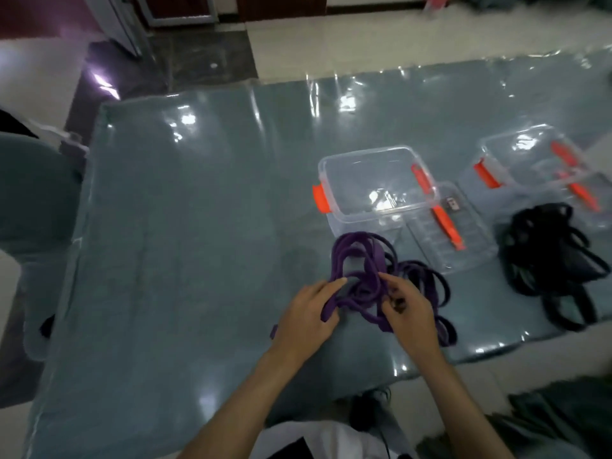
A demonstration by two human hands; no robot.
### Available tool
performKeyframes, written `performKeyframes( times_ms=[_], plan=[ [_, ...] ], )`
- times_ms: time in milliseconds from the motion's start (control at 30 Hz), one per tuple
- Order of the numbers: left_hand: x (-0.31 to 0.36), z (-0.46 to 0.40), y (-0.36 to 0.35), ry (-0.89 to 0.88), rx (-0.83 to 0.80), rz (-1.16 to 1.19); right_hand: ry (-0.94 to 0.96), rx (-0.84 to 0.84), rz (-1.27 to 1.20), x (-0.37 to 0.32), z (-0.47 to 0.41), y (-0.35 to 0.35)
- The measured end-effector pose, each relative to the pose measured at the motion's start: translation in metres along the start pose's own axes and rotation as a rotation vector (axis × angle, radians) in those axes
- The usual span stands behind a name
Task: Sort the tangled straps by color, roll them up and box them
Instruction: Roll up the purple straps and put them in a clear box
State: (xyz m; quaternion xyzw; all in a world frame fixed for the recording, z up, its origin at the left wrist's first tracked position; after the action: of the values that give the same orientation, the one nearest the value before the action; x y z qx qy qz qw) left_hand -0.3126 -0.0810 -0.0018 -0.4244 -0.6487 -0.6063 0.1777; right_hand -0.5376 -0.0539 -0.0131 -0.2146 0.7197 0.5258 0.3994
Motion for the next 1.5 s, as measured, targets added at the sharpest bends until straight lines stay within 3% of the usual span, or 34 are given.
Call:
performKeyframes(
  times_ms=[267,400,467,600,767,867,967,1100,1267,1400,1500],
  plan=[
    [0.05,-0.03,-0.116,0.034,0.036,-0.094,0.067,0.016,0.166,0.087,-0.052,0.084],
    [0.039,-0.019,-0.167,0.227,-0.175,-0.428,-0.004,-0.303,0.387,0.143,-0.066,0.09],
    [0.035,-0.006,-0.179,0.404,-0.257,-0.421,-0.078,-0.419,0.354,0.162,-0.065,0.094],
    [0.043,0.01,-0.176,0.559,-0.101,-0.199,-0.068,-0.394,0.189,0.171,-0.072,0.103],
    [0.039,0.02,-0.158,0.776,0.164,-0.158,-0.011,-0.317,0.111,0.164,-0.081,0.112],
    [0.033,0.018,-0.156,0.853,0.165,-0.139,0.035,-0.298,0.103,0.158,-0.088,0.112],
    [0.031,0.008,-0.162,0.924,0.157,0.02,0.072,-0.3,0.108,0.15,-0.104,0.114],
    [0.026,-0.011,-0.15,0.891,0.302,0.041,0.118,-0.254,0.125,0.141,-0.126,0.115],
    [0.02,-0.047,-0.106,0.842,0.496,0.253,0.028,-0.211,0.093,0.134,-0.135,0.103],
    [0.022,-0.072,-0.077,0.753,0.553,0.406,-0.233,-0.349,0.077,0.14,-0.142,0.084],
    [0.035,-0.086,-0.056,0.644,0.626,0.456,-0.222,-0.437,0.15,0.144,-0.142,0.076]
  ],
)
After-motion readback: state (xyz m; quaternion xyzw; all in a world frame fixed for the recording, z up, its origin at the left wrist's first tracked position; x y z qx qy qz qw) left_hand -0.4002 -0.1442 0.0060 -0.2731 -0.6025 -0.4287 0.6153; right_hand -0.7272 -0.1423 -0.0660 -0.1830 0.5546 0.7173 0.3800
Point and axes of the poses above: each hand's wrist, its own z-axis away from the middle knuckle, its own y-axis out of the back of the hand, x = y × z, the point moved 3 cm from there along -z, towards the middle knuckle, and after that the axes turned 9 degrees about x, right-handed, at the moved point
